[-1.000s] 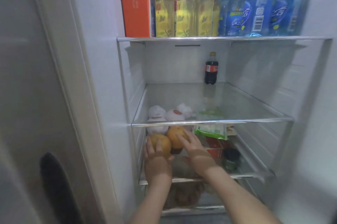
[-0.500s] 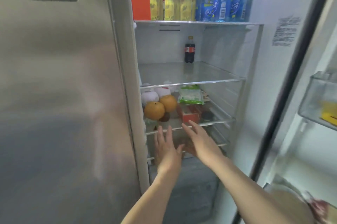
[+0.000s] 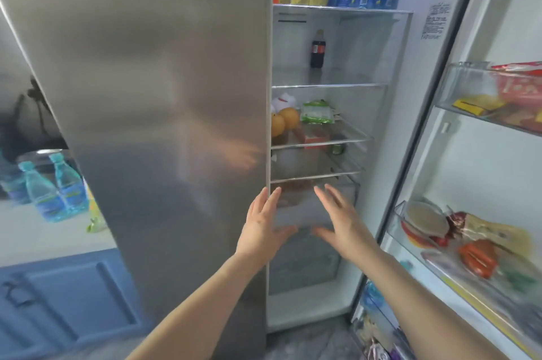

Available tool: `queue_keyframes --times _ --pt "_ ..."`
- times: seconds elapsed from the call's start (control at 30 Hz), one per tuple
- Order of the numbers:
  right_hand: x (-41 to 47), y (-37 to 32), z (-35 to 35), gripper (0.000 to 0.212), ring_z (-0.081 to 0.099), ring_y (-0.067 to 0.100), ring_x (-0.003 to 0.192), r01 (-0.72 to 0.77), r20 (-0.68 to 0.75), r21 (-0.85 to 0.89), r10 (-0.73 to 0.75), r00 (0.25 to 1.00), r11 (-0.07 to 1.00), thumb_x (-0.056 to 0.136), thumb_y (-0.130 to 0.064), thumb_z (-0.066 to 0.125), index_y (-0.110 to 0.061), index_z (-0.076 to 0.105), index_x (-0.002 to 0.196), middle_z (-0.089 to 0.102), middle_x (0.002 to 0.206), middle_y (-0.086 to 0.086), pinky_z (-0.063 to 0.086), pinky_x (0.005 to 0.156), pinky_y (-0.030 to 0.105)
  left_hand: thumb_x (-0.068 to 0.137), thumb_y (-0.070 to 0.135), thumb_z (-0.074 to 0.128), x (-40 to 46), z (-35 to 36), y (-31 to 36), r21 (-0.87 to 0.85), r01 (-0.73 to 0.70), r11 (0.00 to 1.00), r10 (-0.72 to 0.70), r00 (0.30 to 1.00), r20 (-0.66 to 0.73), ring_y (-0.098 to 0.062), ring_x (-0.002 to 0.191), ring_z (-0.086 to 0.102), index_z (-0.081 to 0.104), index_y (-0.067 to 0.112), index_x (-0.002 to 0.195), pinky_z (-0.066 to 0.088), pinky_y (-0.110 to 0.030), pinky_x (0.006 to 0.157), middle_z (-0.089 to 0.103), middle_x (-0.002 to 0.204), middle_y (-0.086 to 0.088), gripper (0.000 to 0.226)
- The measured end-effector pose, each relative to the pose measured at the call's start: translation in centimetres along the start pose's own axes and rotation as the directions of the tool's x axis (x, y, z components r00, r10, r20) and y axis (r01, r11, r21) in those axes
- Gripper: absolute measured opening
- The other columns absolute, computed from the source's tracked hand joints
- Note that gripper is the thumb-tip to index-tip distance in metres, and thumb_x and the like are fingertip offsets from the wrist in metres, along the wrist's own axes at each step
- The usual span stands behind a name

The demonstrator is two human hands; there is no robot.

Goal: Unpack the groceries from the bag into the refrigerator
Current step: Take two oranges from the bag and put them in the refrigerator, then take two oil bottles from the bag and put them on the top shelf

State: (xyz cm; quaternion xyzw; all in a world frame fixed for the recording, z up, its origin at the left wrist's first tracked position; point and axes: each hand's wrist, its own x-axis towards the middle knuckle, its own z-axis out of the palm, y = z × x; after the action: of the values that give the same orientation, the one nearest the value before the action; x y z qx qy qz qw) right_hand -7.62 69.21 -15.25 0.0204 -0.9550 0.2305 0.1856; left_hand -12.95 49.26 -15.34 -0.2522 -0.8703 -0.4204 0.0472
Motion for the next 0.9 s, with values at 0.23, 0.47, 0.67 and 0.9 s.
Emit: queue_keyframes --times 0.23,0.47,0.67,0.9 --pt "-7.1 -10.3 1.9 0.086 0.014 0.017 0.145 -0.011 0.104 -0.016 0.013 0.995 1.000 0.084 -0.030 0.072 -0.030 0.018 0.151 0.009 0.160 -0.003 0.021 0.113 0.028 0.080 0.044 0.071 -9.0 -7.5 -3.8 0.007 -0.002 1.000 0.002 1.000 0.016 -0.008 0.145 0.006 0.017 0.039 0.149 0.022 -0.031 0.113 0.008 0.158 0.010 0.087" --pt "-7.4 -24.8 8.2 0.087 0.012 0.010 0.146 0.013 0.115 0.066 -0.020 0.993 0.998 0.084 -0.029 0.072 -0.034 0.017 0.151 0.009 0.159 -0.010 0.025 0.115 0.033 0.080 0.040 0.072 -16.3 -19.5 -11.3 -0.027 0.023 0.999 -0.024 0.999 -0.026 -0.007 0.145 0.008 0.019 0.038 0.149 0.020 -0.030 0.115 0.008 0.158 0.011 0.087" --pt "-7.7 -38.9 17.2 0.086 0.010 0.008 0.146 0.107 0.194 0.168 -0.139 0.971 0.980 0.084 -0.030 0.071 -0.033 0.018 0.151 0.009 0.159 -0.010 0.019 0.115 0.028 0.081 0.039 0.071 -23.8 -31.4 -20.2 0.068 0.107 0.992 -0.103 0.993 -0.064 -0.013 0.146 0.010 0.019 0.039 0.148 0.022 -0.037 0.116 0.008 0.159 0.009 0.085" --pt "-7.6 -52.1 25.8 0.087 0.013 0.013 0.146 0.232 0.312 0.269 -0.312 0.897 0.935 0.085 -0.030 0.071 -0.032 0.015 0.151 0.008 0.159 -0.007 0.023 0.117 0.035 0.080 0.039 0.073 -33.4 -41.6 -28.5 0.122 0.309 0.943 -0.279 0.936 -0.217 -0.016 0.145 0.015 0.020 0.037 0.148 0.022 -0.037 0.117 0.011 0.158 0.006 0.086"
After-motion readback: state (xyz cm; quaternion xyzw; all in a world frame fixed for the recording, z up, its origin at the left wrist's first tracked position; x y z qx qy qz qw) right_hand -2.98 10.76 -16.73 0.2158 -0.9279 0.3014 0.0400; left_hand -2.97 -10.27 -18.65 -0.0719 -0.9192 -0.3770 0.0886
